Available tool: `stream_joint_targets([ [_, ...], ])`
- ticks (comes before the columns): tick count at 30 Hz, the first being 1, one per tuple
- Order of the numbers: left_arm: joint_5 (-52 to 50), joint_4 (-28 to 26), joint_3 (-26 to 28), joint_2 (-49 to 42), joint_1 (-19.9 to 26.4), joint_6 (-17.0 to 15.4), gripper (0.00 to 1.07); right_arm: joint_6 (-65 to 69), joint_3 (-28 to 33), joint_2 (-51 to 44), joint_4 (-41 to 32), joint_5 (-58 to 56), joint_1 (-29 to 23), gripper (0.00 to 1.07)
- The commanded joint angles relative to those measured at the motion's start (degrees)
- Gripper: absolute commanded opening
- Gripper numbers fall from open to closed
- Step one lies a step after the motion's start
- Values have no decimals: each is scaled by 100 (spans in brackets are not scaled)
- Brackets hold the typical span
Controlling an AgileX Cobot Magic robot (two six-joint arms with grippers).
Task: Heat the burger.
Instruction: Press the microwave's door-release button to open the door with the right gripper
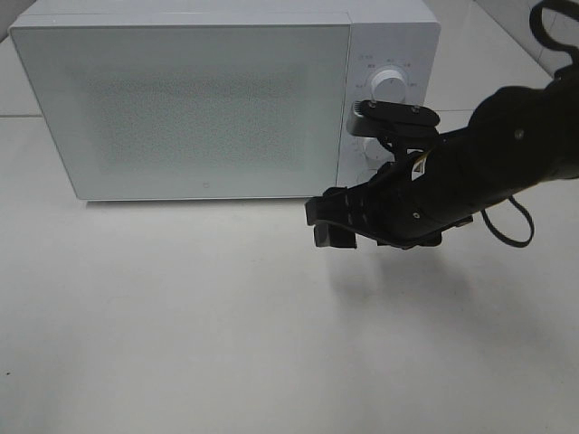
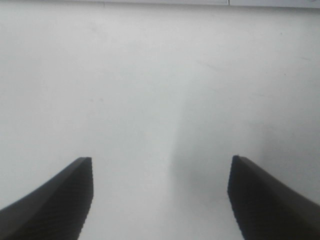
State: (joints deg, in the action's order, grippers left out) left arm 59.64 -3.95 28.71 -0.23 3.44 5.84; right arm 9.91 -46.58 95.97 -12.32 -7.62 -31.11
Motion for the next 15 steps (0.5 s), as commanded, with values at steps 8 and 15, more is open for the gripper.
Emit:
stream_joint_targets([
  [8, -17, -57, -17, -120, 11, -23, 98, -338, -647, -985, 1232, -2842, 17, 74],
  [15, -17, -57, -17, -120, 11, -23, 98, -338, -647, -1891, 1232, -3770, 17, 74],
])
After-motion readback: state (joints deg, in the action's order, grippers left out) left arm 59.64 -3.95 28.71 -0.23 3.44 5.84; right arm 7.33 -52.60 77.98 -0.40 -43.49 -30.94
